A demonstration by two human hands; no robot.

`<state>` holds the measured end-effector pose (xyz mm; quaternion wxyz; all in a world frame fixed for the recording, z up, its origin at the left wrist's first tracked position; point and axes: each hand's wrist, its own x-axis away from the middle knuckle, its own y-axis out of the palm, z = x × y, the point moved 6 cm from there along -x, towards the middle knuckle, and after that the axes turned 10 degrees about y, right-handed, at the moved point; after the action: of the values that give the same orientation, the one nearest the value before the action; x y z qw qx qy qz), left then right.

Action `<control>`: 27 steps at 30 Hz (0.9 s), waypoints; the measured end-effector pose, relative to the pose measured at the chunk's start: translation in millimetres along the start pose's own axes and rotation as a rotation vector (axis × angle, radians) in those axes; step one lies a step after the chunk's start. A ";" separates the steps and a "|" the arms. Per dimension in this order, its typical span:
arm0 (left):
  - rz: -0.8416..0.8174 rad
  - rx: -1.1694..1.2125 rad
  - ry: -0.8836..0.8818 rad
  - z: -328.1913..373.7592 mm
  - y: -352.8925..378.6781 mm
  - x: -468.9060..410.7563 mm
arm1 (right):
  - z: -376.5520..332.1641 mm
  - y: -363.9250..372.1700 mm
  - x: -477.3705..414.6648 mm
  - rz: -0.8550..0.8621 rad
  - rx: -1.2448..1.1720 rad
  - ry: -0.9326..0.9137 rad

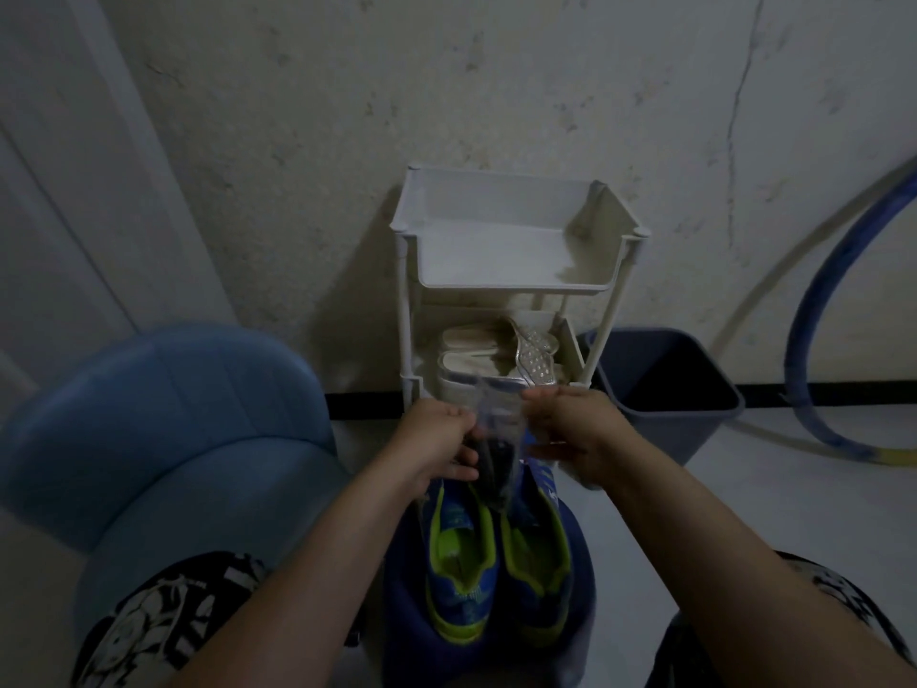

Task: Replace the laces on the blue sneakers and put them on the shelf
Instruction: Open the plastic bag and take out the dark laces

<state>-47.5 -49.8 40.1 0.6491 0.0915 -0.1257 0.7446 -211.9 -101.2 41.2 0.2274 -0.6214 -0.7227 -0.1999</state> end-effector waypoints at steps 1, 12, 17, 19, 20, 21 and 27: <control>0.053 -0.022 0.004 1.8 -5.7 -1.8 | -5.1 -5.6 0.5 0.086 0.051 -0.097; -0.194 -0.084 0.381 27.3 9.0 3.3 | -4.3 19.5 -4.0 0.047 0.880 -0.380; 0.178 0.146 0.186 -5.9 -12.3 -17.3 | -7.9 11.7 2.7 -0.087 0.285 -0.313; 0.190 0.287 -0.043 -28.5 -12.2 -21.4 | -9.8 8.3 2.5 -0.154 0.052 -0.244; 0.132 0.361 -0.128 -35.4 -7.2 -21.5 | -9.5 5.4 0.3 -0.181 -0.032 -0.207; 0.065 0.416 -0.161 -37.5 -2.0 -20.8 | -8.5 3.7 -1.6 -0.206 -0.085 -0.176; 0.080 0.374 0.002 -22.0 -5.9 -21.2 | -1.7 2.8 -2.7 -0.185 0.247 -0.222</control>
<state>-38.1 -62.3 13.2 0.5908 0.2048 0.0121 0.7803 -208.6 -103.9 41.0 0.2012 -0.5378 -0.8165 -0.0600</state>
